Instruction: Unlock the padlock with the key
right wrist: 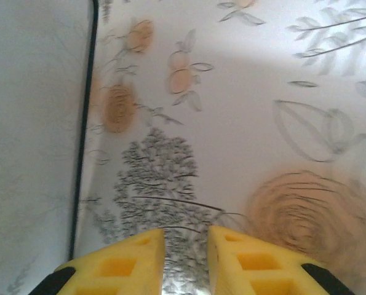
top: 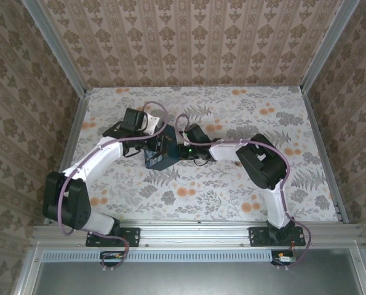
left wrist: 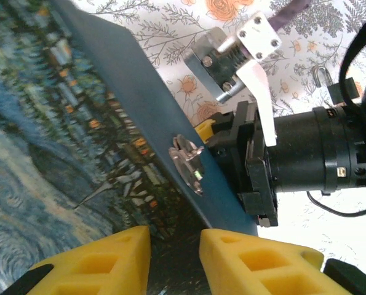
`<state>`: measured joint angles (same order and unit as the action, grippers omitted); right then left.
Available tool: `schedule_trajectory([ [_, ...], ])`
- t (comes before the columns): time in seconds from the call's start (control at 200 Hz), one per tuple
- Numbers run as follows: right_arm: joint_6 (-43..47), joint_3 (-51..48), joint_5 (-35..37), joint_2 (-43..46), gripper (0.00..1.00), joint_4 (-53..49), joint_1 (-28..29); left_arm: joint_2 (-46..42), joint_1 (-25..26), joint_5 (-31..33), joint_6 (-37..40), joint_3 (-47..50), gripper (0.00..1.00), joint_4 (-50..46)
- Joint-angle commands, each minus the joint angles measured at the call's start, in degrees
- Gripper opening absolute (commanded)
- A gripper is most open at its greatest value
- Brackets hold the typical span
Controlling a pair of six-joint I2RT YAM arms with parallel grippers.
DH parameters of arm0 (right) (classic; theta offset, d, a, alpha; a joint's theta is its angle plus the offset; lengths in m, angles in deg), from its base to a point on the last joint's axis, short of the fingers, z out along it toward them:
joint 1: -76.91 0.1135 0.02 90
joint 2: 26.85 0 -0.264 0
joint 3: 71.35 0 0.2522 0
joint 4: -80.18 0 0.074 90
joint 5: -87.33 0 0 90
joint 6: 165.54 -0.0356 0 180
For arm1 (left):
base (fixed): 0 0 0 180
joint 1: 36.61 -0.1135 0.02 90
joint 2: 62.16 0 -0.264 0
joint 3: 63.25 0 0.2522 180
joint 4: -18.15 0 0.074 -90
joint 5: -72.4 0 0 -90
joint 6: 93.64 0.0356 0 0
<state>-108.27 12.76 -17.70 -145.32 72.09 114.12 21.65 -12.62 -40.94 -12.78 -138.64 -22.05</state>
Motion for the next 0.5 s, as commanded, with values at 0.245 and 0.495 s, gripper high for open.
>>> schedule_trajectory([
  [0.245,10.0,-3.2,15.1,7.7,0.35,-12.8,-7.4,7.6,-0.3,-0.4,0.9,-7.5,0.37,0.0],
  [0.495,9.9,-6.2,12.3,12.2,0.38,-9.8,-11.3,8.5,-0.5,3.8,-0.5,-10.5,0.38,-0.6],
])
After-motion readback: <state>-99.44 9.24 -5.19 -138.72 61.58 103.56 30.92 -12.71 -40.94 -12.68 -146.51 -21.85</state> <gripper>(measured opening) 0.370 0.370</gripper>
